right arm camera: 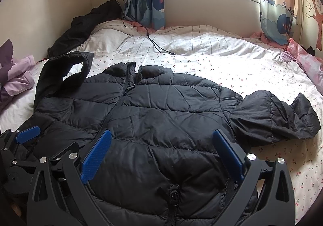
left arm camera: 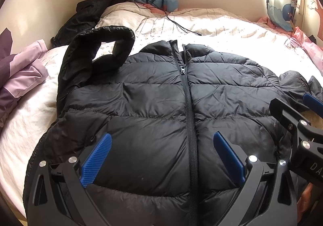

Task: Fold large clothes

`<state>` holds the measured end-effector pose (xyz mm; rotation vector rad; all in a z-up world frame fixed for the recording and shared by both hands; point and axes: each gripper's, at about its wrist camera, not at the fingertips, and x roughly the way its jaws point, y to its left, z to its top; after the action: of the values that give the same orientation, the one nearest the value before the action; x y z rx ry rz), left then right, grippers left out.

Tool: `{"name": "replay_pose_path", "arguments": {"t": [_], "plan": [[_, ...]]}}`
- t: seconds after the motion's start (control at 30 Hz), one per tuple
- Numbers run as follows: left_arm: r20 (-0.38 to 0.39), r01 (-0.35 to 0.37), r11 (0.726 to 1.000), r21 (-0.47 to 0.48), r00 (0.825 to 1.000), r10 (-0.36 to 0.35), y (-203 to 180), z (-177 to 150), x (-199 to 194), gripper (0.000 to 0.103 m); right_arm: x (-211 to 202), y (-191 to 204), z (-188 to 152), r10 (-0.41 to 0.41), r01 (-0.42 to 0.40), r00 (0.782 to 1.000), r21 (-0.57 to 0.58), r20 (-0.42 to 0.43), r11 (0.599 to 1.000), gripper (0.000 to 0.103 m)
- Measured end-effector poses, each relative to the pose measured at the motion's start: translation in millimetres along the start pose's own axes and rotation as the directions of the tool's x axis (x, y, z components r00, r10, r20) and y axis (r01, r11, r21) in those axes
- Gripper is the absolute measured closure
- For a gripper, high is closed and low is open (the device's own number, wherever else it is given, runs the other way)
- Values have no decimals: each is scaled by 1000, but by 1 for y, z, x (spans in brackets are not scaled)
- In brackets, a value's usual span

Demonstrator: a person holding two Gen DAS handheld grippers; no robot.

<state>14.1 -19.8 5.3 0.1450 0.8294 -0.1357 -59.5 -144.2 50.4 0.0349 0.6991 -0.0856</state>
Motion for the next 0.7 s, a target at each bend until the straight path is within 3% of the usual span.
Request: {"name": "replay_pose_path", "arguments": {"t": [0.27, 0.7], "plan": [[5, 5, 1000, -1, 1000, -5, -1, 0, -1, 6, -14, -2, 1, -12, 11, 997, 5, 82, 1000, 6], [8, 9, 1000, -1, 1000, -9, -3, 1, -2, 6, -12, -4, -1, -6, 6, 997, 4, 71, 1000, 6]]}}
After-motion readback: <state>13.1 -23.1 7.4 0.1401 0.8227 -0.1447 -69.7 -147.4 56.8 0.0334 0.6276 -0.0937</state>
